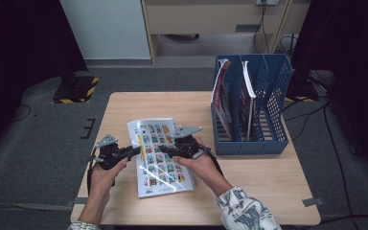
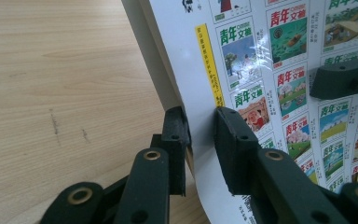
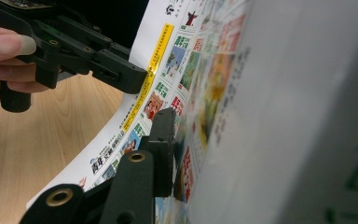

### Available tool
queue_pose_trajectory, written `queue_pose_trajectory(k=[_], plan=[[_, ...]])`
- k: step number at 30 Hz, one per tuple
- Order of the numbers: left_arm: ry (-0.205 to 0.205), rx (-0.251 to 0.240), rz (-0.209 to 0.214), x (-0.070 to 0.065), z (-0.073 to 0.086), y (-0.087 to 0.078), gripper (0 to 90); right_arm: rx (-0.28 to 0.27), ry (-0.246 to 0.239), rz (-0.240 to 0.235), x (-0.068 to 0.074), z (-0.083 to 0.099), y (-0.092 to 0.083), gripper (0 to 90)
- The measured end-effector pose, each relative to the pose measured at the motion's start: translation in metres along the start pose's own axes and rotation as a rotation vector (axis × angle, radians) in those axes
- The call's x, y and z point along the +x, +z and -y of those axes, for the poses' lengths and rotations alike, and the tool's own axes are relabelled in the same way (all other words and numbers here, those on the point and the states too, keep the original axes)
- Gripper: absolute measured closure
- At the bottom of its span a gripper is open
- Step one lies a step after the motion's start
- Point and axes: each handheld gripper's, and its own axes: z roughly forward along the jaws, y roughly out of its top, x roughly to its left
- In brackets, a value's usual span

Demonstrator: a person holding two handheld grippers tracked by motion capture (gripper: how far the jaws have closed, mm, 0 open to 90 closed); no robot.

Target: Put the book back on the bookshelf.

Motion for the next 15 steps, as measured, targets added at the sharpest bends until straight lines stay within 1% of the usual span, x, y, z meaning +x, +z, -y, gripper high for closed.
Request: queue_pose_trajectory(k=[3,4,7,8,12,15], plan=[[-0.002,-0.025,-0.006,0.001,-0.005,-0.003,73.7,-0.031,-0.013,0.004,0.001,-0.002,0.0,68.8],[0.001,-0.029,-0.008,0.001,-0.006,-0.004,73.7,-0.042,-0.026,0.008,0.0,-0.003,0.0,68.9],[0.006,-0.04,-0.017,0.001,-0.009,-0.005,73.9,-0.056,-0.032,0.014,0.001,-0.005,0.0,69.0],[0.012,-0.045,-0.027,0.0,-0.012,-0.006,73.8,-0.069,-0.04,0.018,-0.001,-0.007,0.001,69.2],[0.009,-0.062,-0.037,0.001,-0.019,-0.006,74.0,-0.091,-0.045,0.024,-0.003,-0.01,0.001,69.6],[0.021,-0.075,-0.053,-0.001,-0.028,-0.007,74.2,-0.119,-0.054,0.039,-0.005,-0.013,0.002,69.9]])
